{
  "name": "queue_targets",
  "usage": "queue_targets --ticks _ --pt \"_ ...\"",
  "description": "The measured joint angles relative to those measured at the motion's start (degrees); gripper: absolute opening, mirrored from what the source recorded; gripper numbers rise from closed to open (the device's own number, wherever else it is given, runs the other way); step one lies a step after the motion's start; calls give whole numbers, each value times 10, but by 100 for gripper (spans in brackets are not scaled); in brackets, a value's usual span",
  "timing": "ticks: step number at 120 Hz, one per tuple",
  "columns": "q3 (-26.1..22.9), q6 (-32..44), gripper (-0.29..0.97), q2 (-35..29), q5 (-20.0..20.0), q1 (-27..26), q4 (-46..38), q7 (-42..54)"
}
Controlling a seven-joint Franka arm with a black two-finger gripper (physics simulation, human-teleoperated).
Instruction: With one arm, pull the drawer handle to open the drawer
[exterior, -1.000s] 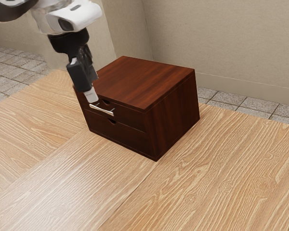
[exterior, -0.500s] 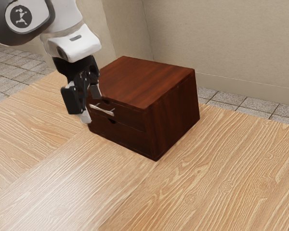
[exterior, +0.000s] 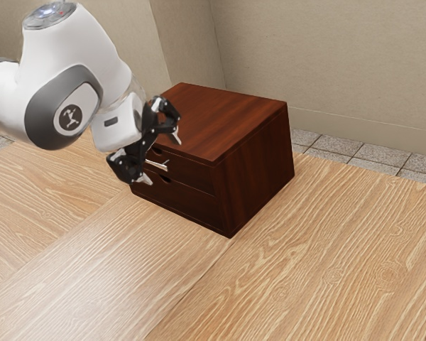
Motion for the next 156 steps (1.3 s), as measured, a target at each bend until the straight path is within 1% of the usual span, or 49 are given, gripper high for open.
queue_targets --ticks 6,12,21,26,30,41,49,58,71,80,92,107,114,128,148,156 --pt "0 27 66 10 -22 20 3 36" --pt "-1 49 65 36 -37 31 19 69" --pt "-2 72 64 73 -50 45 41 117" --pt "-3 82 63 78 -55 54 48 141" --pt "-1 88 62 65 -58 63 47 160" --pt "26 97 61 -17 -65 67 6 206" --pt "45 98 60 -36 -75 69 -18 235" --pt "51 100 56 -3 -93 76 -25 266" --pt "53 101 40 39 -131 95 -21 307" --pt "52 103 31 50 -153 96 -17 331" --pt "52 113 24 61 -175 95 -16 361" --pt "50 125 19 88 -190 100 -16 392" --pt "55 130 19 95 -196 96 -16 406" --pt "45 137 17 99 -202 105 -15 428" --pt "44 143 15 108 -209 103 5 452" --pt "39 144 15 110 -226 106 7 458"
